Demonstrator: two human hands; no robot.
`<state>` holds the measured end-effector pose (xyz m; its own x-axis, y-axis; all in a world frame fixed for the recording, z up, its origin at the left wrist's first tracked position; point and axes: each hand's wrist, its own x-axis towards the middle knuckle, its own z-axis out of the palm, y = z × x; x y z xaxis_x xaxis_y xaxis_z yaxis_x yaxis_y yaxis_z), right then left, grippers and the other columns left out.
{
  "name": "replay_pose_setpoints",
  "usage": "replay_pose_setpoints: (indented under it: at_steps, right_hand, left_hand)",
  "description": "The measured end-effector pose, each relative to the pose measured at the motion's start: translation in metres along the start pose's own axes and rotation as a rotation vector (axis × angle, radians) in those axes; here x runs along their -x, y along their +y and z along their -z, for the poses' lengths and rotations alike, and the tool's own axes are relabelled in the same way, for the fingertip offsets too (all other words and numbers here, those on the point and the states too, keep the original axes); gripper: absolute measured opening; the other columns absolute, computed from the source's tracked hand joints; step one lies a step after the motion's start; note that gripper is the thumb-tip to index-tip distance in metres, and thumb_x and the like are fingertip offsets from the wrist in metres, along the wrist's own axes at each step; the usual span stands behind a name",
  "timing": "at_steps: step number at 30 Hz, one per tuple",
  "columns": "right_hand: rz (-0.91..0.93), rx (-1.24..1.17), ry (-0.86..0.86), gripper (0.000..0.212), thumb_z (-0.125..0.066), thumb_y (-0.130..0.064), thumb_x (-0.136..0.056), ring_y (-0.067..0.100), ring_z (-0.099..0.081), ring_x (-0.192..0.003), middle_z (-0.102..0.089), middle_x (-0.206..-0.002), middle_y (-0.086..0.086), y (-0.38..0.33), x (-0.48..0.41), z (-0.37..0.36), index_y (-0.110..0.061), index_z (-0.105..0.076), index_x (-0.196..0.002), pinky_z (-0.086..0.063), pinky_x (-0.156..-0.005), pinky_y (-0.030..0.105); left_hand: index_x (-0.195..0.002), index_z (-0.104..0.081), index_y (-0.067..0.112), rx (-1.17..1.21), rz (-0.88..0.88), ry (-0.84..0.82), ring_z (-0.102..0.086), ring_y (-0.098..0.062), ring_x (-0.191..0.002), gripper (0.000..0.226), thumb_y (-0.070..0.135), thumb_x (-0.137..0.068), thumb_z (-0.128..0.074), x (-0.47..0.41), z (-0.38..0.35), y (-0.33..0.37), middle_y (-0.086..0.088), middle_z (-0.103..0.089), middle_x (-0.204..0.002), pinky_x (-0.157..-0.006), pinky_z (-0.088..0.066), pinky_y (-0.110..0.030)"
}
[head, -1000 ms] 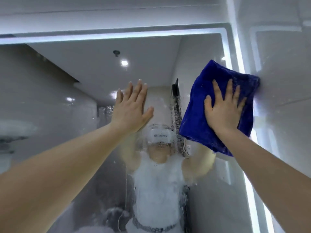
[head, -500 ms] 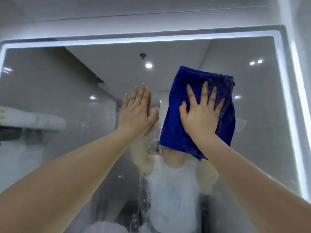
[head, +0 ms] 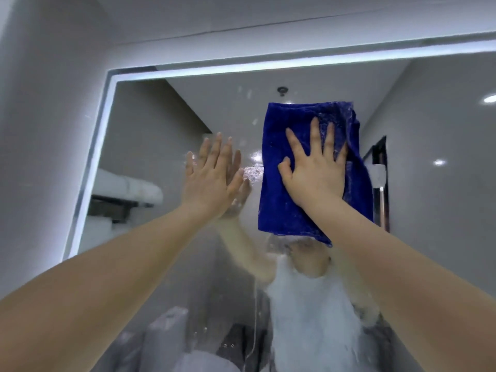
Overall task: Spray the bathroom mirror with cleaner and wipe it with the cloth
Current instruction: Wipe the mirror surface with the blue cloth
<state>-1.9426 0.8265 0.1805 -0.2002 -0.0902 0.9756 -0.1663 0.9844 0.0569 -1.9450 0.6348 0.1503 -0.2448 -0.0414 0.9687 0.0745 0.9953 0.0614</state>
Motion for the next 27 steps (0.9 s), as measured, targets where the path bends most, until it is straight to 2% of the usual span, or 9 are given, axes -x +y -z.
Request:
replay_pose_setpoints:
  at_steps: [12,19,24,27]
  right_hand:
    - [-0.010,0.000,0.015,0.059,-0.020,-0.046,-0.095,0.032,0.011,-0.145,0.009,-0.159,0.009,-0.136,-0.043,-0.032,-0.035,-0.005,-0.150,0.002,-0.115,0.053]
    - [0.012,-0.059,0.014,0.060,-0.022,-0.045,-0.095,0.031,0.014,-0.145,0.012,-0.159,0.008,-0.234,-0.043,-0.059,-0.034,-0.004,-0.151,0.001,-0.115,0.051]
    - [0.004,-0.048,0.016,0.060,-0.022,-0.045,-0.095,0.030,0.012,-0.145,0.011,-0.159,0.008,-0.252,-0.043,-0.067,-0.034,-0.004,-0.150,-0.003,-0.115,0.050]
    - [0.003,-0.035,0.013,0.060,-0.022,-0.045,-0.095,0.031,0.011,-0.146,0.011,-0.159,0.008,-0.250,-0.043,-0.066,-0.034,-0.004,-0.150,-0.003,-0.115,0.051]
  left_hand:
    - [-0.149,0.007,0.023,0.013,-0.018,0.019,0.013,-0.015,-0.144,0.065,0.050,-0.095,-0.017,-0.020,0.008,-0.132,0.006,0.010,-0.158,-0.118,0.005,-0.043]
    - [-0.148,0.008,0.022,-0.007,-0.017,-0.001,0.013,-0.015,-0.144,0.064,0.050,-0.093,-0.007,-0.013,-0.001,-0.208,0.005,0.011,-0.158,-0.118,0.004,-0.043]
    - [-0.148,0.010,0.023,-0.103,-0.027,-0.069,0.016,-0.015,-0.144,0.067,0.052,-0.088,0.004,-0.009,-0.010,-0.250,0.005,0.016,-0.157,-0.116,0.008,-0.040]
    - [-0.148,0.011,0.024,-0.065,-0.040,-0.149,0.015,-0.014,-0.144,0.063,0.052,-0.094,-0.007,-0.012,-0.016,-0.260,0.007,0.015,-0.157,-0.114,0.008,-0.037]
